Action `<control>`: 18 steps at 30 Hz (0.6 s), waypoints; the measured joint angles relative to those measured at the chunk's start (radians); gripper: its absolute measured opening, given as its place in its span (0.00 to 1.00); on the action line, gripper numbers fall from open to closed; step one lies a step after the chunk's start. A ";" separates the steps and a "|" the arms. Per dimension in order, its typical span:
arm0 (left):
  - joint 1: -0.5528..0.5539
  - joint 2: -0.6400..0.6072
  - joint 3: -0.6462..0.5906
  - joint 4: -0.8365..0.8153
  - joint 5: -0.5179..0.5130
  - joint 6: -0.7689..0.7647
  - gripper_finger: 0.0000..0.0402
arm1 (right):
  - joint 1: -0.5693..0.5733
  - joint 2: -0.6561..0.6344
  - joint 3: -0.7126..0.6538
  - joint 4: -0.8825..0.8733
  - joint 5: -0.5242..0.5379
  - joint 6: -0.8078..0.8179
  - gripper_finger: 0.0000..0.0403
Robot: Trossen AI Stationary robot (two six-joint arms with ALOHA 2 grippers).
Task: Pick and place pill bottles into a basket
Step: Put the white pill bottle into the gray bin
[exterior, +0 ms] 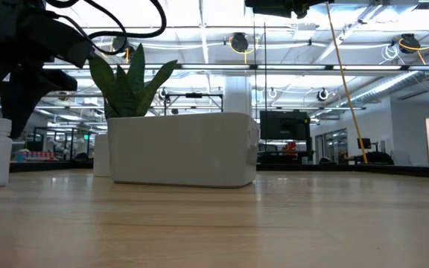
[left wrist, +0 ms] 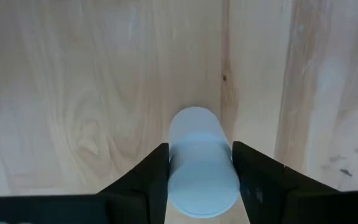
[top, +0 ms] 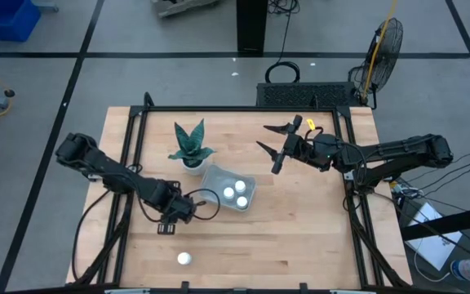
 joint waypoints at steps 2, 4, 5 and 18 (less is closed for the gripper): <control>0.007 -0.003 0.007 -0.020 0.005 -0.006 0.40 | 0.000 0.000 0.000 0.000 0.000 0.008 0.58; 0.011 -0.002 0.027 -0.066 -0.007 -0.006 0.40 | 0.000 0.000 0.000 -0.001 0.000 0.009 0.58; 0.011 -0.002 0.041 -0.089 -0.021 -0.003 0.40 | 0.000 0.000 0.000 -0.001 0.000 0.010 0.58; 0.082 -0.002 0.324 -0.295 -0.222 0.141 0.40 | 0.000 0.000 0.000 -0.022 0.000 0.018 0.58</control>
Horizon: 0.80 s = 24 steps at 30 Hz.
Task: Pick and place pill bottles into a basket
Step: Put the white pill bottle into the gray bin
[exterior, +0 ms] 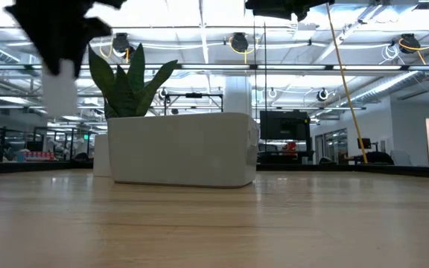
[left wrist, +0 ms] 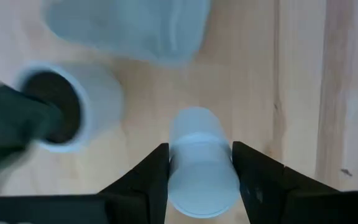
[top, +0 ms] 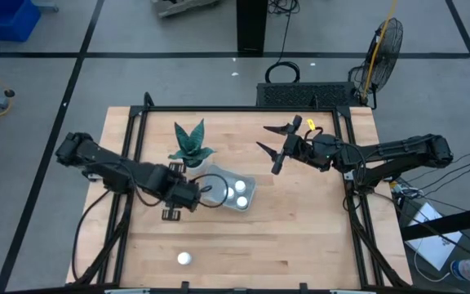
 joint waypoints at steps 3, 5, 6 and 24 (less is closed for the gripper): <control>0.029 0.000 0.069 -0.007 -0.024 0.059 0.40 | 0.000 0.000 0.000 -0.001 0.000 0.000 0.58; 0.052 0.000 0.104 -0.007 -0.035 0.104 0.40 | 0.000 0.000 0.000 -0.002 0.000 0.000 0.58; 0.067 0.000 0.118 -0.006 -0.041 0.128 0.40 | 0.000 0.000 0.000 -0.003 0.000 0.000 0.58; 0.320 0.011 0.150 0.223 0.044 0.438 0.40 | 0.000 0.000 0.000 -0.008 0.000 0.000 0.58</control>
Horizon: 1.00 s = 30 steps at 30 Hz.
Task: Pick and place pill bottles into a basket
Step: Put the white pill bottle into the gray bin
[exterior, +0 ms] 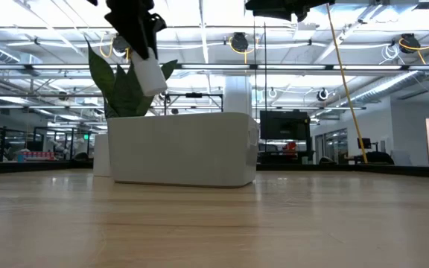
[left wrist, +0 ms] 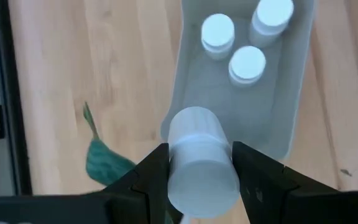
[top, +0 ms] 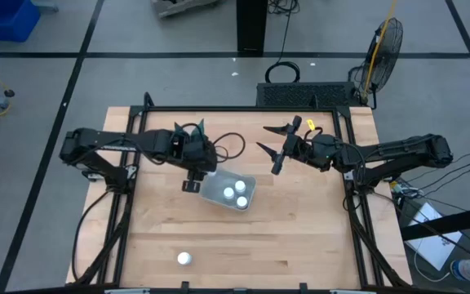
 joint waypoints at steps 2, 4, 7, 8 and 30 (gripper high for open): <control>0.015 0.008 0.000 0.008 0.031 0.012 0.40 | 0.000 0.000 0.000 -0.001 0.000 0.000 0.58; 0.025 0.033 0.001 0.035 0.054 0.027 0.40 | 0.000 0.000 0.000 -0.003 0.000 0.000 0.58; 0.034 0.080 0.000 0.044 0.079 0.054 0.40 | 0.000 0.000 0.000 -0.010 0.000 0.000 0.58; 0.035 0.098 0.000 0.036 0.083 0.062 0.40 | 0.000 0.000 0.000 -0.013 0.000 0.002 0.58; 0.068 0.299 0.000 0.096 0.155 0.191 0.40 | 0.000 0.000 0.000 -0.038 0.001 0.007 0.58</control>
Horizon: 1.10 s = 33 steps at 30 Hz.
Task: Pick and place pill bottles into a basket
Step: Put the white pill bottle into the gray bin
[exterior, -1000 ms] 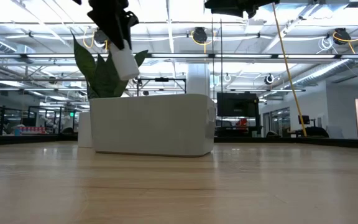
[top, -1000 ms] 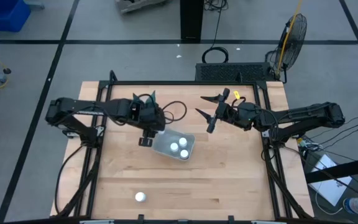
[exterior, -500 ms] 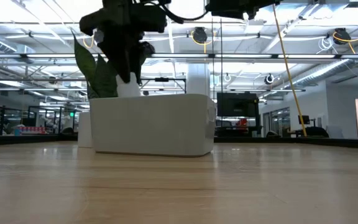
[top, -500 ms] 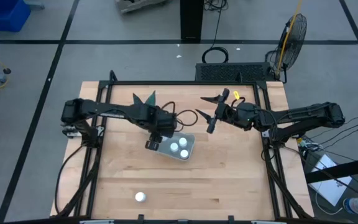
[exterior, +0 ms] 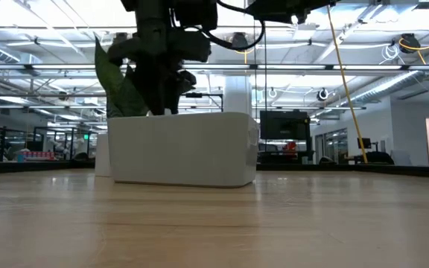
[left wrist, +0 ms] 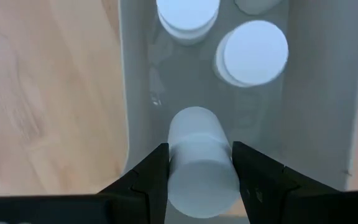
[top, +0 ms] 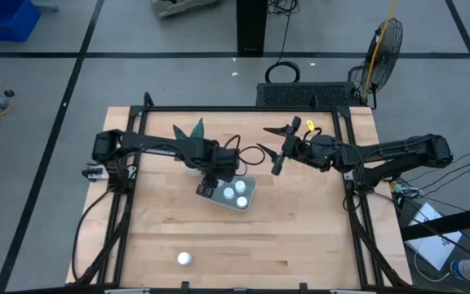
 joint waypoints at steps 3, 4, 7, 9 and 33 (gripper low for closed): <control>0.001 0.017 0.000 0.006 0.003 0.021 0.40 | 0.000 0.000 0.000 0.000 0.000 0.000 0.58; 0.001 0.021 0.000 0.009 0.005 0.025 0.40 | 0.000 0.000 0.000 0.000 0.000 0.000 0.58; 0.002 0.027 0.000 0.016 0.010 0.028 0.40 | 0.000 0.000 0.000 0.000 0.000 0.001 0.58; 0.002 0.030 0.000 0.017 0.023 0.029 0.40 | 0.000 0.000 0.000 0.000 0.000 0.004 0.58; 0.026 0.031 0.000 -0.007 0.077 0.018 0.40 | 0.000 0.000 0.000 -0.006 0.001 0.012 0.58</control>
